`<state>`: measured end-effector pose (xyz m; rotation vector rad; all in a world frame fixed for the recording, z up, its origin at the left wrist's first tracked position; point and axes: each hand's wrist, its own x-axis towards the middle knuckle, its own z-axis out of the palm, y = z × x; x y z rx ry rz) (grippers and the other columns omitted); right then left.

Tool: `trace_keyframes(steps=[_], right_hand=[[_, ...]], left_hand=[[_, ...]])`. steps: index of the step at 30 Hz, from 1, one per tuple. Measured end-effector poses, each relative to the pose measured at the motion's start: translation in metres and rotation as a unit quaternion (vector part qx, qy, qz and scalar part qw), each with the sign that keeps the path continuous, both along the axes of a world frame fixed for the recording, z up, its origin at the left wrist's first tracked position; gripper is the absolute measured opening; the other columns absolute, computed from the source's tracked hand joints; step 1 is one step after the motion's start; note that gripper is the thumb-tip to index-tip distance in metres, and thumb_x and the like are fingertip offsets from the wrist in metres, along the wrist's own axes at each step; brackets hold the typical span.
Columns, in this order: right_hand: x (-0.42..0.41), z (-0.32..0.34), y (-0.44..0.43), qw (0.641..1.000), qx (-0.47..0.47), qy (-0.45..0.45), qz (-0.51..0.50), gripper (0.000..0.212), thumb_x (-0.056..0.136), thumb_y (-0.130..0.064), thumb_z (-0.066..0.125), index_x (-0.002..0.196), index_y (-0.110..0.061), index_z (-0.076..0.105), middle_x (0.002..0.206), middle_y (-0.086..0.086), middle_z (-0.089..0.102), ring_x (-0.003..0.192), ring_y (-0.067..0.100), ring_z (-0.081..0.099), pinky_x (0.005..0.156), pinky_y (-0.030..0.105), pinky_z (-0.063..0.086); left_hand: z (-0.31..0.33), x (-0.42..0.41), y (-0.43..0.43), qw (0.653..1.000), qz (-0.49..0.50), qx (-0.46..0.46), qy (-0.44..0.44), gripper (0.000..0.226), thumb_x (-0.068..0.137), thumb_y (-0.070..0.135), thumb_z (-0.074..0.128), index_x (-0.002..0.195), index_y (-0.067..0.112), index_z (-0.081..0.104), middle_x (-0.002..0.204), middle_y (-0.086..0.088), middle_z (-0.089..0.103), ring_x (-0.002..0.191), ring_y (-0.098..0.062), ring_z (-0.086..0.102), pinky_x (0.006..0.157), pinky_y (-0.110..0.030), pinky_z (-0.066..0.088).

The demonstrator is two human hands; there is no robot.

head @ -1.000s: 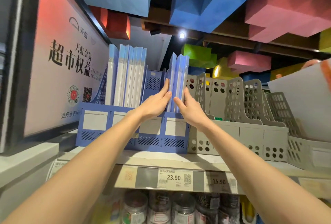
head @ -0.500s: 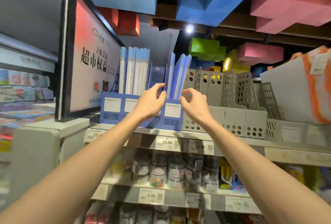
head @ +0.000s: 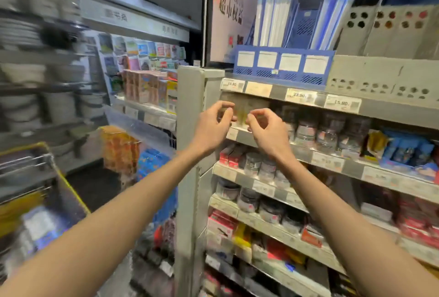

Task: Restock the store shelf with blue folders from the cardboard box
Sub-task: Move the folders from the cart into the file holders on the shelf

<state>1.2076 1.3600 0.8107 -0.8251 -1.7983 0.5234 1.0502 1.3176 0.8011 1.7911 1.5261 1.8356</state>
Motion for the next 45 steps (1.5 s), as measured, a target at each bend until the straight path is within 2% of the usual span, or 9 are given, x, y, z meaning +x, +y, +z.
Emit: trace_keyframes(steps=[6, 9, 14, 22, 29, 33, 36, 40, 45], right_hand=[[-0.096, -0.095, -0.075, 0.985, -0.096, -0.027, 0.143, 0.009, 0.094, -0.03, 0.062, 0.094, -0.023, 0.068, 0.088, -0.003, 0.073, 0.083, 0.014, 0.069, 0.078, 0.034, 0.055], [-0.145, -0.138, -0.1, 0.968, -0.142, -0.045, 0.202, 0.012, 0.086, -0.043, 0.059, 0.086, -0.033, 0.065, 0.088, -0.002, 0.074, 0.085, 0.017, 0.071, 0.081, 0.044, 0.057], [-0.229, -0.193, -0.154, 0.942, -0.157, -0.119, 0.271, 0.011, 0.096, -0.022, 0.063, 0.094, -0.016, 0.072, 0.085, -0.002, 0.071, 0.077, 0.008, 0.062, 0.07, 0.006, 0.04], [-0.385, -0.283, -0.216, 0.899, -0.205, -0.212, 0.323, 0.016, 0.096, -0.028, 0.059, 0.092, -0.017, 0.071, 0.086, -0.003, 0.072, 0.082, 0.02, 0.068, 0.078, 0.041, 0.056], [-0.51, -0.337, -0.239, 0.869, -0.247, -0.284, 0.32, 0.018, 0.099, -0.023, 0.054, 0.101, -0.015, 0.07, 0.088, 0.004, 0.072, 0.077, 0.021, 0.065, 0.069, 0.033, 0.049], [-0.557, -0.348, -0.245, 0.86, -0.243, -0.321, 0.313, 0.018, 0.1, -0.021, 0.053, 0.101, -0.014, 0.07, 0.088, 0.006, 0.073, 0.079, 0.023, 0.069, 0.074, 0.038, 0.056], [-0.586, -0.36, -0.242, 0.855, -0.244, -0.343, 0.303, 0.021, 0.1, -0.019, 0.052, 0.106, -0.01, 0.07, 0.091, 0.008, 0.072, 0.076, 0.021, 0.066, 0.072, 0.033, 0.054], [-0.614, -0.383, -0.223, 0.845, -0.26, -0.365, 0.292, 0.022, 0.098, -0.017, 0.052, 0.103, -0.009, 0.071, 0.095, 0.008, 0.074, 0.084, 0.027, 0.071, 0.081, 0.043, 0.057], [-0.654, -0.412, -0.184, 0.827, -0.293, -0.402, 0.262, 0.021, 0.097, -0.017, 0.05, 0.095, -0.01, 0.069, 0.083, 0.007, 0.071, 0.083, 0.029, 0.07, 0.075, 0.036, 0.054]], left_hand=[[-0.103, -0.077, -0.11, 0.987, 0.131, -0.088, -0.034, 0.035, 0.094, 0.043, 0.047, 0.113, 0.021, 0.066, 0.088, 0.004, 0.077, 0.082, -0.017, 0.073, 0.081, -0.048, 0.059], [-0.145, -0.115, -0.158, 0.972, 0.191, -0.131, -0.028, 0.033, 0.092, 0.051, 0.046, 0.109, 0.031, 0.065, 0.088, 0.009, 0.077, 0.081, -0.01, 0.073, 0.083, -0.046, 0.058], [-0.204, -0.181, -0.236, 0.939, 0.277, -0.199, -0.045, 0.03, 0.091, 0.055, 0.042, 0.106, 0.038, 0.062, 0.087, 0.01, 0.076, 0.081, -0.008, 0.07, 0.085, -0.044, 0.057], [-0.286, -0.312, -0.332, 0.883, 0.374, -0.274, -0.076, 0.016, 0.104, 0.034, 0.049, 0.112, 0.03, 0.063, 0.089, 0.012, 0.075, 0.081, -0.008, 0.071, 0.082, -0.041, 0.057], [-0.334, -0.429, -0.363, 0.864, 0.368, -0.327, -0.107, 0.028, 0.105, 0.04, 0.046, 0.123, 0.026, 0.063, 0.096, 0.004, 0.074, 0.084, -0.01, 0.069, 0.069, -0.035, 0.056], [-0.348, -0.477, -0.369, 0.851, 0.353, -0.382, -0.075, 0.027, 0.105, 0.04, 0.044, 0.123, 0.028, 0.06, 0.096, 0.006, 0.072, 0.073, -0.005, 0.063, 0.056, -0.019, 0.038], [-0.357, -0.509, -0.364, 0.842, 0.341, -0.409, -0.081, 0.027, 0.106, 0.04, 0.044, 0.125, 0.029, 0.06, 0.099, 0.007, 0.072, 0.073, -0.004, 0.062, 0.056, -0.018, 0.038], [-0.374, -0.538, -0.345, 0.834, 0.32, -0.445, -0.072, 0.031, 0.107, 0.038, 0.042, 0.13, 0.025, 0.058, 0.107, 0.002, 0.071, 0.081, -0.01, 0.064, 0.06, -0.021, 0.043], [-0.403, -0.574, -0.313, 0.829, 0.29, -0.476, -0.042, 0.04, 0.107, 0.04, 0.041, 0.142, 0.025, 0.051, 0.123, -0.001, 0.07, 0.088, -0.021, 0.069, 0.08, -0.038, 0.055]])
